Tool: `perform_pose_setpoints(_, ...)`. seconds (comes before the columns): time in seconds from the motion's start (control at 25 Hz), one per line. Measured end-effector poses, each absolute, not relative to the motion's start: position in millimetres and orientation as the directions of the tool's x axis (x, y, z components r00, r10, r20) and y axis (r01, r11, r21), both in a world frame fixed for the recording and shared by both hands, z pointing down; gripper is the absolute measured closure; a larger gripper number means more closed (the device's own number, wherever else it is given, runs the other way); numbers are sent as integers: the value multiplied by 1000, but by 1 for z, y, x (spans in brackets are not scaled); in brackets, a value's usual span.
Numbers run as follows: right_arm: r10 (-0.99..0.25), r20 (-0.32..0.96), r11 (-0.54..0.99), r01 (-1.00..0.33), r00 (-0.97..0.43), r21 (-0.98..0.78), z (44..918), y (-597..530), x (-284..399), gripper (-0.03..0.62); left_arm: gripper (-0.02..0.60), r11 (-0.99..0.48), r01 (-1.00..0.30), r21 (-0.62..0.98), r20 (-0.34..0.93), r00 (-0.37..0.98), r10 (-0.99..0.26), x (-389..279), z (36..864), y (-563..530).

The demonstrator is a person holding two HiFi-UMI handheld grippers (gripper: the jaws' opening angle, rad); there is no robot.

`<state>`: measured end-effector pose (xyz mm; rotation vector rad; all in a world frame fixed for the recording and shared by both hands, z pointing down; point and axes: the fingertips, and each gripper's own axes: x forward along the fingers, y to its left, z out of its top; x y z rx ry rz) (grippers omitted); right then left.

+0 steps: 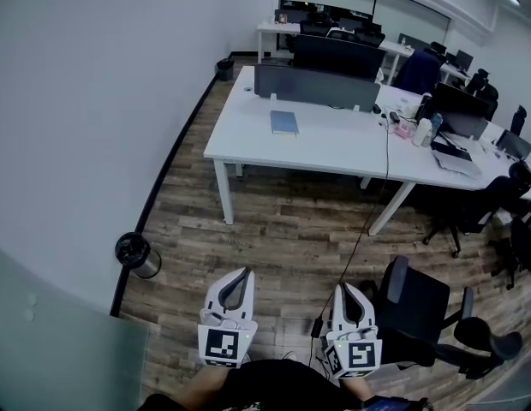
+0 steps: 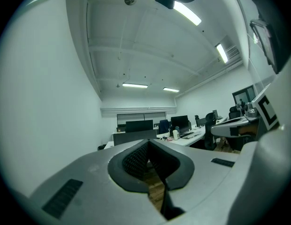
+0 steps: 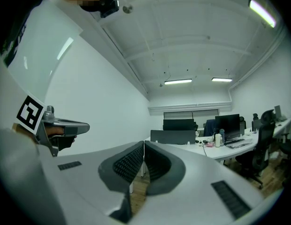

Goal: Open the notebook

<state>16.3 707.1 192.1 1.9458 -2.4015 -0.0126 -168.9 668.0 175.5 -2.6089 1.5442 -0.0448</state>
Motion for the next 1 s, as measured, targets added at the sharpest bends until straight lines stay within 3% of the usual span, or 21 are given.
perform_pose_setpoints(1.0, -952, 138, 278, -960, -273, 24, 232, 705, 80, 530, 575, -409, -908, -86, 83, 403, -912, -120, 213, 681)
